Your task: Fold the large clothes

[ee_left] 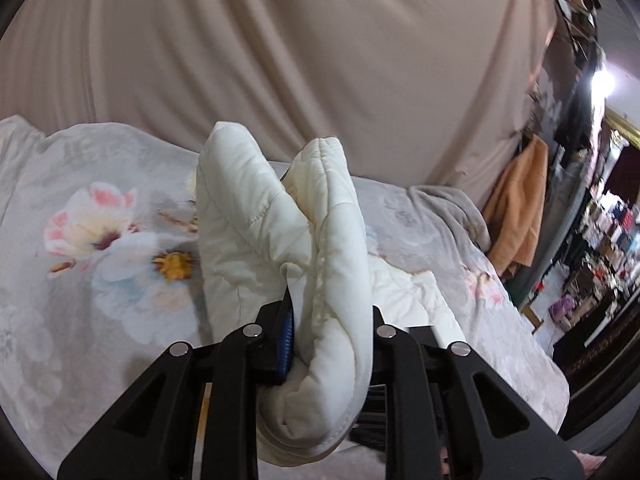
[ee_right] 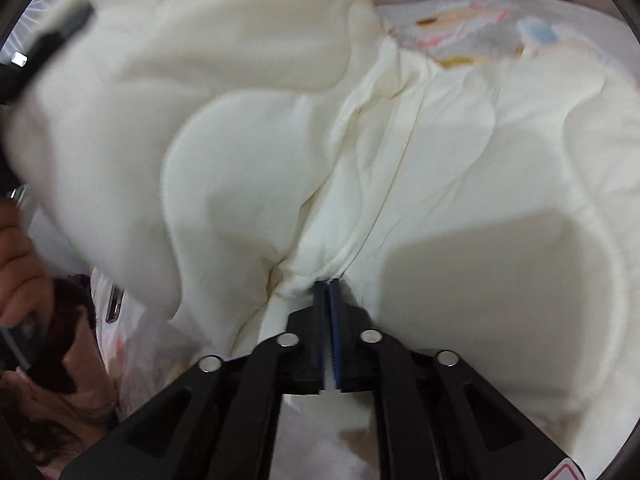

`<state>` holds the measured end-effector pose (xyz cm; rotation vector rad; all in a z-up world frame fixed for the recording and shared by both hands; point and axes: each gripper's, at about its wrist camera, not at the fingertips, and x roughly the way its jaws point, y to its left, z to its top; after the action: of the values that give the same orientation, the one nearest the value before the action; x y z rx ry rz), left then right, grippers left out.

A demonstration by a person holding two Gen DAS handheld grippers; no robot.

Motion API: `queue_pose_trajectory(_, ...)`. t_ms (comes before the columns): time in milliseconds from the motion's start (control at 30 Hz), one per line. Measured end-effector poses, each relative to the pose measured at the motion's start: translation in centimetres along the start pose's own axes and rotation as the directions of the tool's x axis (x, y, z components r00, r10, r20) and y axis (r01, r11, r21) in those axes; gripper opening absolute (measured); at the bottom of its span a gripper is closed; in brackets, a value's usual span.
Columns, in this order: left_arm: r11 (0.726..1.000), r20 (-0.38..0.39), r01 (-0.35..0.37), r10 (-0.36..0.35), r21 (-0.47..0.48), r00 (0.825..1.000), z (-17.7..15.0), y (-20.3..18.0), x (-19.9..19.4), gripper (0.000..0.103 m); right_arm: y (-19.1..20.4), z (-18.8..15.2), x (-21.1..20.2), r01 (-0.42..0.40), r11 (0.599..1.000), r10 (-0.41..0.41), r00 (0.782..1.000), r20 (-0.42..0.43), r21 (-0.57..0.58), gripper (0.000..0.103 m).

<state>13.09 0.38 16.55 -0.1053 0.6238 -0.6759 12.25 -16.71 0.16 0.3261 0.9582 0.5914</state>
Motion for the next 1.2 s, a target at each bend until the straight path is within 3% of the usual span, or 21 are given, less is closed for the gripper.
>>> queue_pose_trajectory(133,0.999,-0.026,0.017,-0.016,0.050,1.000,-0.4,-3.0,2.2,0.019,-1.1,0.4,0.4,-0.092,0.995,0.091,0.996,0.027,0.046,0.003)
queue_pose_trajectory(233,0.996,-0.038,0.033,-0.030,0.082,0.999,-0.4,-5.0,3.6,0.018,-1.4,0.2,-1.5,-0.079,0.994,0.079,0.997,0.011,0.072,0.002)
queue_pose_trajectory(333,0.993,-0.049,0.032,-0.027,0.115,0.998,-0.5,-6.3,4.3,0.018,-1.8,-0.5,-7.9,0.074,0.997,-0.077,0.991,0.111,0.034,0.003)
queue_pose_trajectory(433,0.991,-0.059,0.039,-0.032,0.130,0.998,-0.6,-6.8,4.7,0.017,-5.3,-2.7,-15.8,0.254,0.959,-0.278,0.928,0.247,0.124,0.003)
queue_pose_trajectory(500,0.990,-0.060,0.045,-0.037,0.133,0.998,-0.6,-7.2,5.0,0.017,-8.7,-4.3,-18.8,0.291,0.925,-0.355,0.892,0.279,0.245,0.006)
queue_pose_trajectory(533,0.990,-0.062,0.049,-0.041,0.134,0.997,-0.5,-7.5,5.3,0.016,-10.5,-5.0,-19.3,0.292,0.910,-0.373,0.887,0.273,0.294,0.006)
queue_pose_trajectory(667,0.984,-0.081,0.067,-0.054,0.167,0.995,-0.4,-10.0,6.9,0.014,-14.9,-6.0,-16.1,0.242,0.902,-0.327,0.923,0.202,0.357,0.003)
queue_pose_trajectory(833,0.969,-0.143,0.073,-0.040,0.238,0.989,-1.6,-13.6,10.6,0.013,-14.3,-5.5,-14.9,0.232,0.911,-0.312,0.928,0.202,0.342,0.003)
queue_pose_trajectory(967,0.956,-0.209,0.083,-0.023,0.282,0.978,-3.8,-16.3,14.5,0.012,-15.1,-6.0,-15.0,0.160,0.912,-0.260,0.937,0.233,0.377,0.002)
queue_pose_trajectory(1100,0.951,-0.279,0.088,-0.001,0.298,0.960,-6.8,-17.8,18.4,0.010,-16.4,-6.9,-15.9,0.104,0.911,-0.222,0.940,0.260,0.400,0.002)
queue_pose_trajectory(1167,0.951,-0.339,0.108,-0.004,0.290,0.941,-8.6,-17.7,20.4,0.008,-16.8,-7.2,-16.2,0.075,0.906,-0.204,0.940,0.275,0.417,0.002)
queue_pose_trajectory(1200,0.952,-0.334,0.092,0.010,0.291,0.943,-9.3,-17.5,21.0,0.008,-17.1,-7.6,-16.4,0.066,0.900,-0.200,0.940,0.275,0.432,0.002)
